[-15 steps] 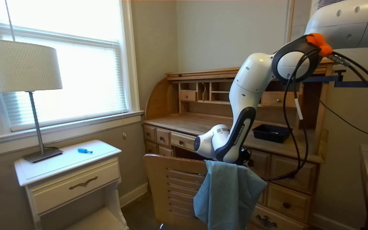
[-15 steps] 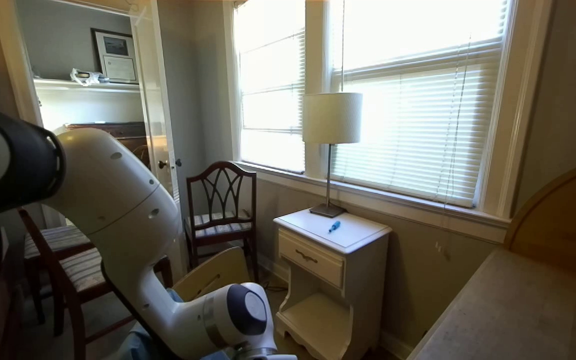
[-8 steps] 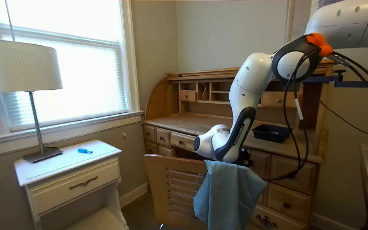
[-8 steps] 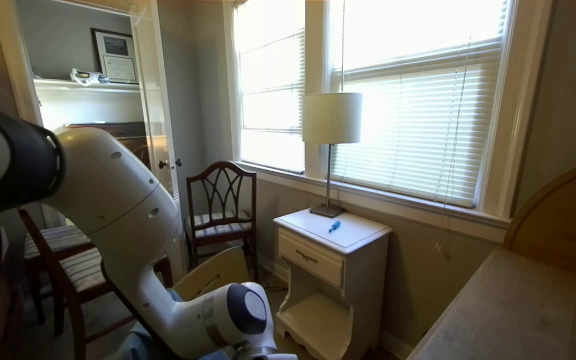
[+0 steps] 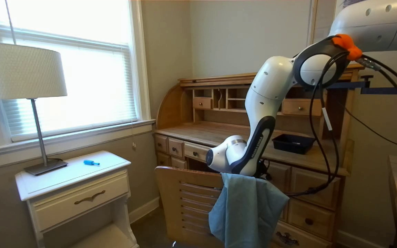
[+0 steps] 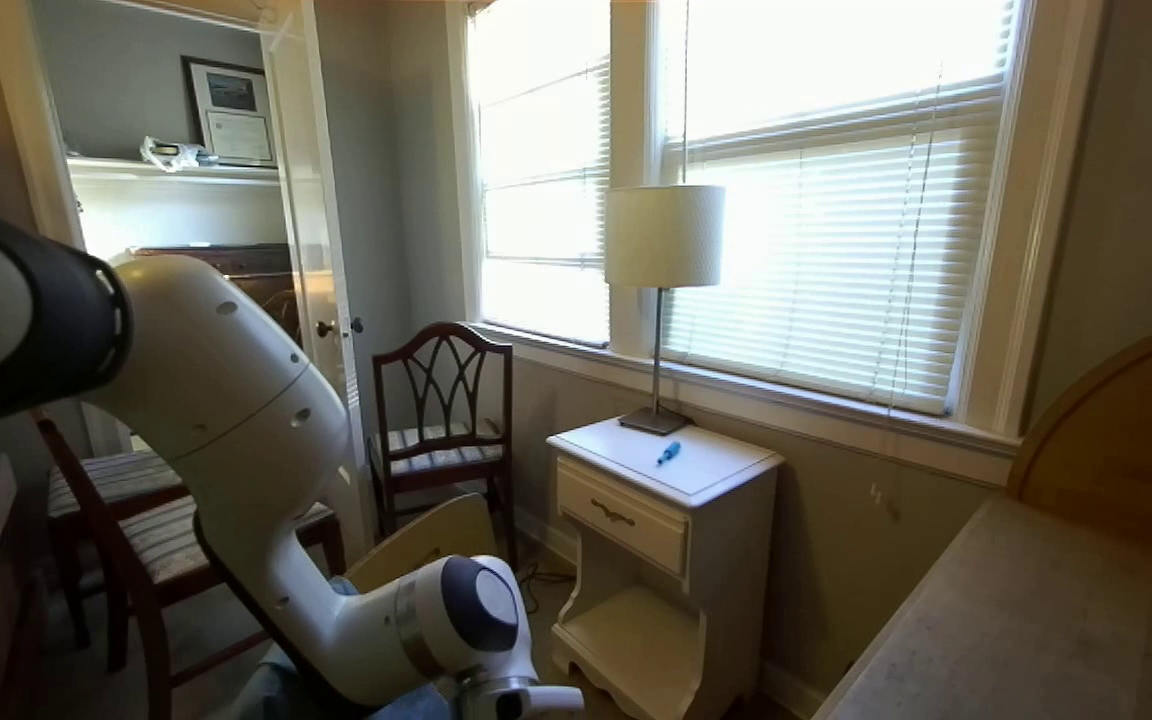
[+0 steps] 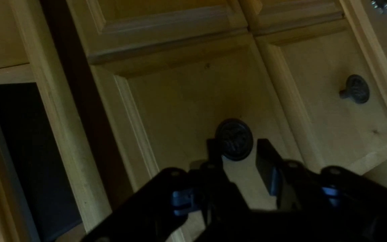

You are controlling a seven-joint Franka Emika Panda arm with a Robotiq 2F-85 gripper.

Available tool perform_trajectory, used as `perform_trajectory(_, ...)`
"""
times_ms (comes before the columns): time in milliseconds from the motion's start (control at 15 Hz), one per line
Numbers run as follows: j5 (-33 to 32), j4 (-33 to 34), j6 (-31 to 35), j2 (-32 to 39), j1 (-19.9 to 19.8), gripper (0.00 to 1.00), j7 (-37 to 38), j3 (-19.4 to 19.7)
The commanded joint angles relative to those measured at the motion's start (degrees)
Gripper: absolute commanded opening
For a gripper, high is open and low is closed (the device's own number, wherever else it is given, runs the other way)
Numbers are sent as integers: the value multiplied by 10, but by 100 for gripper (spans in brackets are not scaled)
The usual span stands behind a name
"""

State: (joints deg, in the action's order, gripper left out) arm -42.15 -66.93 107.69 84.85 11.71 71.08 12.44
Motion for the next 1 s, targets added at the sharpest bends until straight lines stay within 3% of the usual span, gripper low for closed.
perform_trajectory(0, 26, 43, 57, 12, 0, 8, -9, -38)
perform_trajectory(200, 76, 59, 110, 13, -23, 8, -32, -61)
perform_trajectory(333, 108, 59, 128, 11, -25, 8, -30, -50)
perform_trajectory(400, 121, 57, 132, 10, -25, 58, -28, -40)
perform_trajectory(533, 141, 56, 117, 10, -23, 65, -28, -21)
perform_trajectory(800, 141, 53, 63, 7, -15, 94, -26, 27)
perform_trajectory(933, 135, 51, 36, 7, -12, 100, -23, 37)
